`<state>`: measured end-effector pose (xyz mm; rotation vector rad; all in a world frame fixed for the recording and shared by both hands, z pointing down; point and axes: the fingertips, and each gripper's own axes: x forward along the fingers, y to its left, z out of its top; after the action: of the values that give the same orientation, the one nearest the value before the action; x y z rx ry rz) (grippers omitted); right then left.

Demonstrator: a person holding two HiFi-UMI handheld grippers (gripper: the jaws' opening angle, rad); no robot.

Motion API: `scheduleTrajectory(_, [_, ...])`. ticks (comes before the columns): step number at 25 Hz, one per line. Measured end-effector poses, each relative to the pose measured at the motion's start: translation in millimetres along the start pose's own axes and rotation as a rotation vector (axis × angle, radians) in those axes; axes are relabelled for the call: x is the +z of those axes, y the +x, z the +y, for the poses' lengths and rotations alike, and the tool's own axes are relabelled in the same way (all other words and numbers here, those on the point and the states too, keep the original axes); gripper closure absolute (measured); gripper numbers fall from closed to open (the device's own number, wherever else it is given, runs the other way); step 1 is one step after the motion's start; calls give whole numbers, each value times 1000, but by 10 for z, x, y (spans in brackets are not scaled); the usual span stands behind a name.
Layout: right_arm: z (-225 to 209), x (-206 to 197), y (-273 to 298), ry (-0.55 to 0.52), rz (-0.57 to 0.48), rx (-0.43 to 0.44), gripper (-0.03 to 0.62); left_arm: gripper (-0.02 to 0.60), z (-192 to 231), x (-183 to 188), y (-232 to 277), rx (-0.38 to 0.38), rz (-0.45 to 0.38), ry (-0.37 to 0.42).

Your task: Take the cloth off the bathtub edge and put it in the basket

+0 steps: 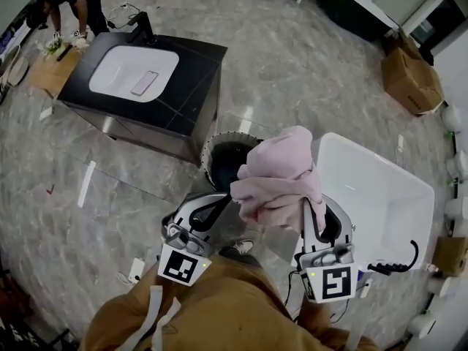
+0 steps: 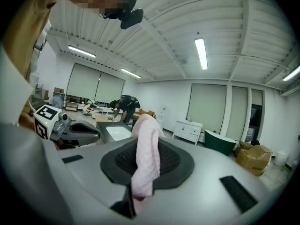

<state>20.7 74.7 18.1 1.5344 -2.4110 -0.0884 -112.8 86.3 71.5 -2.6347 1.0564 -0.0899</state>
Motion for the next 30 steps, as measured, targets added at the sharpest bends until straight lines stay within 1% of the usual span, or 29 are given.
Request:
scheduleTrajectory(4, [248,49,131,2,-3,-19,530,575,191,-55,-114,-38,-19,18])
scheduleTrajectory(7, [373,14,193,-4,-2,-23,530,575,268,-105,-147,-46,-20,20])
scheduleTrajectory(12, [537,-102,250,-20,16,19,530,575,214,-160,-92,-60,-3,24])
scheduleTrajectory(15, [528,-185,277,-23,32,51,530,575,161,-176,-18,-54,15,7])
scheduleTrajectory(19, [450,-286,353,-6,44,79,530,575,108,-221,126,-64,40,18])
scheduleTrajectory(26, [326,-451,614,-12,52,134,530,575,140,-354,369,-29,79,8])
scheduleTrajectory(30, [261,-660,869,-3,62,156,530,575,166,-550,438,-6,121,-9])
